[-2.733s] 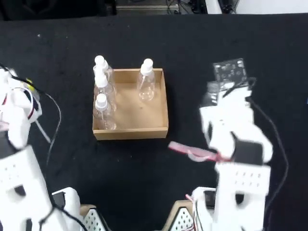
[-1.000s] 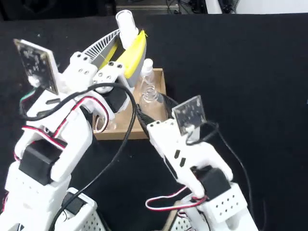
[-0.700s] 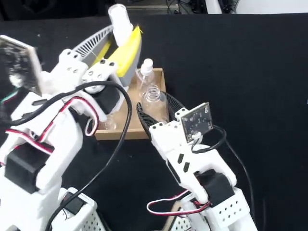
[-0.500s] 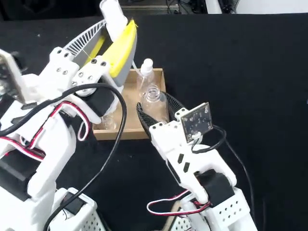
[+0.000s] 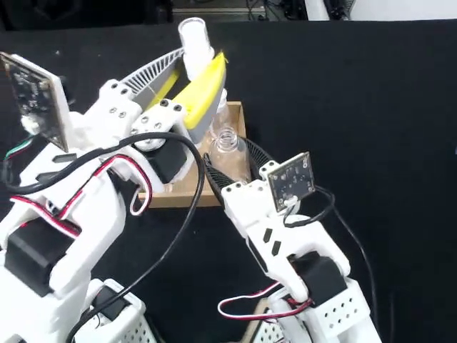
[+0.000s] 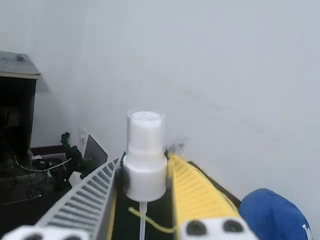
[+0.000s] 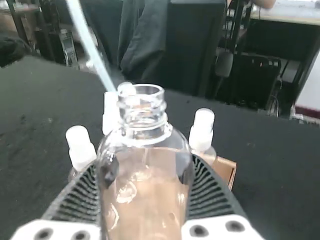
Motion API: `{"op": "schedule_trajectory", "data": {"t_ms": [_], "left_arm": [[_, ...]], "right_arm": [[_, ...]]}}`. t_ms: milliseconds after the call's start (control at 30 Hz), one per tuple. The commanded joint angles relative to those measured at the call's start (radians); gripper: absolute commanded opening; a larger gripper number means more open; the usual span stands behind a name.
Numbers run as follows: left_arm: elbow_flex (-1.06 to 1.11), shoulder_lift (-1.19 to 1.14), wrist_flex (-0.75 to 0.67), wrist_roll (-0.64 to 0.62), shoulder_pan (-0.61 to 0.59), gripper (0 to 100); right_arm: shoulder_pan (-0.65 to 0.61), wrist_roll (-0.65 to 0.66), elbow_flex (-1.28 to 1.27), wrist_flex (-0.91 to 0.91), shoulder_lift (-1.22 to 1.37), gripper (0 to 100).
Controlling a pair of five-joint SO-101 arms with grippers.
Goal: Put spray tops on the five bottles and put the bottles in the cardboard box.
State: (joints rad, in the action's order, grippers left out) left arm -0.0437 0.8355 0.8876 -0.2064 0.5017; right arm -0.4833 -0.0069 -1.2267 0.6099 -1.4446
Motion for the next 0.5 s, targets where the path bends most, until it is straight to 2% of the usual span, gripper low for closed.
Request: {"op": "schedule_trajectory", "data": {"t_ms": [0, 200, 467], "left_arm": [[-0.021, 0.003, -0.089, 0.003, 0.007, 4], [-0.044, -0.005, -0.057, 0.037, 0.013, 4], [0.067, -0.003, -0.011, 0.037, 0.008, 4]], "right_arm": [[-0.012, 0.011, 0.005, -0.003, -0.033, 1.1], [-0.012, 0.011, 0.007, -0.003, -0.033, 1.1], [-0.012, 0.011, 0.007, -0.005, -0.033, 1.1]]}}
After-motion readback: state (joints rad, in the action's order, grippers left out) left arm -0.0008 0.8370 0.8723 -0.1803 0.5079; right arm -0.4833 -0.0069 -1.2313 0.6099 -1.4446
